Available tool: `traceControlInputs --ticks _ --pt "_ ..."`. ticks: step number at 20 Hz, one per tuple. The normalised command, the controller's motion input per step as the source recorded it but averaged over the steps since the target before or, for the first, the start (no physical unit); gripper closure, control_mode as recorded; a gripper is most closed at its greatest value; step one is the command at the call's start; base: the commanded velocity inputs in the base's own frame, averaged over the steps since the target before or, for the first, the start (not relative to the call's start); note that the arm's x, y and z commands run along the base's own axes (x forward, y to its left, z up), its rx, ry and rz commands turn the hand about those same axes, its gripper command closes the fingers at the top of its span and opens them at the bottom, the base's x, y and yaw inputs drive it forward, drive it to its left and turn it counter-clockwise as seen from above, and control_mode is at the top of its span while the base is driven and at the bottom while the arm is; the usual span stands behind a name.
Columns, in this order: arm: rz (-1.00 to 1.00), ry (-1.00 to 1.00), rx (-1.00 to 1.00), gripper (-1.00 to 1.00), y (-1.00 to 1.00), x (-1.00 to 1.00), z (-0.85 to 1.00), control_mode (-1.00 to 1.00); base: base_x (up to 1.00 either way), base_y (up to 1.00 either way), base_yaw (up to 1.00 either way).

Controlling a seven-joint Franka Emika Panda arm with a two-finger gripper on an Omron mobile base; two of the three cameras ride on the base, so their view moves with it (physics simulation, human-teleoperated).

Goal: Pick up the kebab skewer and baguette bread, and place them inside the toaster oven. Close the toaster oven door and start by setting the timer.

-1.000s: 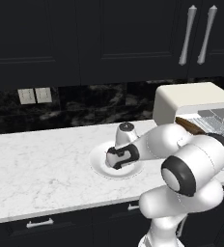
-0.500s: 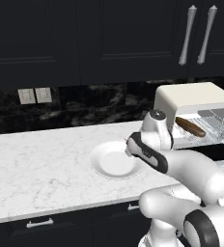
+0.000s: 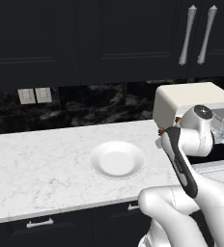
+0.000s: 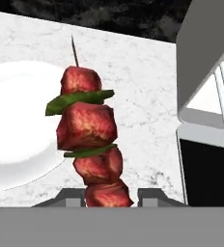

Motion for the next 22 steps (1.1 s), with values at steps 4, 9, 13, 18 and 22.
traceControlInputs --ticks 4,9,13,18,22 --pt "-0.18 -0.01 -0.01 1.0 -1.0 -0.09 0.67 -1.0 0.0 0.0 0.0" --pt "-0.12 -0.08 -0.02 1.0 -1.0 0.0 0.29 -1.0 0.0 0.0 0.0" --pt "-0.12 -0.08 -0.01 1.0 -1.0 0.0 0.1 -1.0 0.0 0.0 0.0" --pt "-0.07 -0.06 -0.03 1.0 -0.95 0.0 0.0 -1.0 0.0 0.0 0.0" --pt "0.0 -0.08 0.0 1.0 -0.33 0.24 -0.06 -1.0 0.0 0.0 0.0"
